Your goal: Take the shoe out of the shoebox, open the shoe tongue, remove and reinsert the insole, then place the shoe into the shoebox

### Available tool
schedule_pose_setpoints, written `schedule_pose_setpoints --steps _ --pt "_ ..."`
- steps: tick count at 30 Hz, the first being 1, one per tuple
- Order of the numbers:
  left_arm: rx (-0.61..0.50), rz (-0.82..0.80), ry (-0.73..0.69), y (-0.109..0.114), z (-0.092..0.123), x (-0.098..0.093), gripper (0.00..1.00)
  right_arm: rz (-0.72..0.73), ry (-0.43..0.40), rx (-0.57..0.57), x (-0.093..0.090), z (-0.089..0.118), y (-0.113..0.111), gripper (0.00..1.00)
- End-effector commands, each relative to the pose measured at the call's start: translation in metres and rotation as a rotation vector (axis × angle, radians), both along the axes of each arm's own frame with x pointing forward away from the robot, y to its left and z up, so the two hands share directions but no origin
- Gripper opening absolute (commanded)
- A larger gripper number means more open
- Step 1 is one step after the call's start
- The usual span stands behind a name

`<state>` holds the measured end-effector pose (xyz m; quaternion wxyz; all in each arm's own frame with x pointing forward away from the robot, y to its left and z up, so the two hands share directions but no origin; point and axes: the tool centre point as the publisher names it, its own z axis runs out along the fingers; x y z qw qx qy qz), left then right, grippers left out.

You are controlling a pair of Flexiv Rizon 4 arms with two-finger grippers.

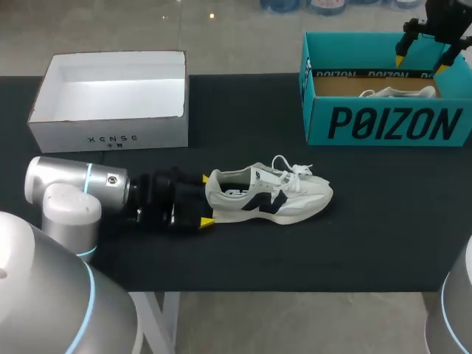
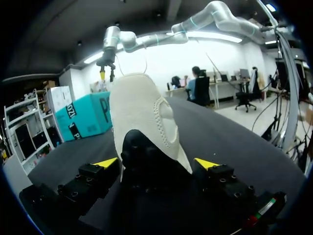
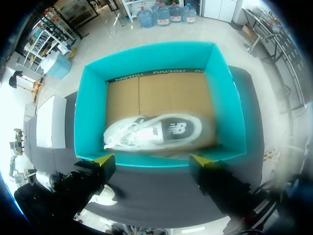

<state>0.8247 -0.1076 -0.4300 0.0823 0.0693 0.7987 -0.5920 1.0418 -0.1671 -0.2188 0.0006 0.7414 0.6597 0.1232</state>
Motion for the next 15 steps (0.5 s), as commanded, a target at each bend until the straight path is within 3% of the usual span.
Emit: schedule_pose_setpoints --steps 1,15 --pt "-0.012 -0.007 -0.002 -0.0006 -0.0015 0.0034 1.0 0.0 0.001 -0.001 0.0004 0.0 0.0001 1.0" --pt "-0.014 -0.007 0.008 -0.008 0.0006 0.0059 1.0 0.0 0.001 -0.001 0.0004 0.0 0.0001 1.0"
